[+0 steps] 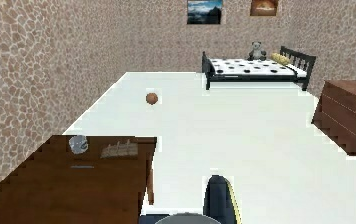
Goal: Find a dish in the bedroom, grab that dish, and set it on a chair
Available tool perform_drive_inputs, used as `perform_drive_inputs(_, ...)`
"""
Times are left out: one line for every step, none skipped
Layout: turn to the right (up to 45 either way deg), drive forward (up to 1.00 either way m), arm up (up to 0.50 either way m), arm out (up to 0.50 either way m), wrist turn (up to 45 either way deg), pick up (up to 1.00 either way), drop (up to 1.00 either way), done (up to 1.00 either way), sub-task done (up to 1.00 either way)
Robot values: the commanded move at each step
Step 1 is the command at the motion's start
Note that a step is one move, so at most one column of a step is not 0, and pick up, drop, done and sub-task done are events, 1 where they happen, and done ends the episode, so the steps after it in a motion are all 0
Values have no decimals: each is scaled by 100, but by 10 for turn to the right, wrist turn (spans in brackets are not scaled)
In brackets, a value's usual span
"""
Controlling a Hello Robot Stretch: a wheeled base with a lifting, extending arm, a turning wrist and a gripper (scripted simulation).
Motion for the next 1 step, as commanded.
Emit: perform_drive_inputs(30,0,0,0,0,0,0,0,0)
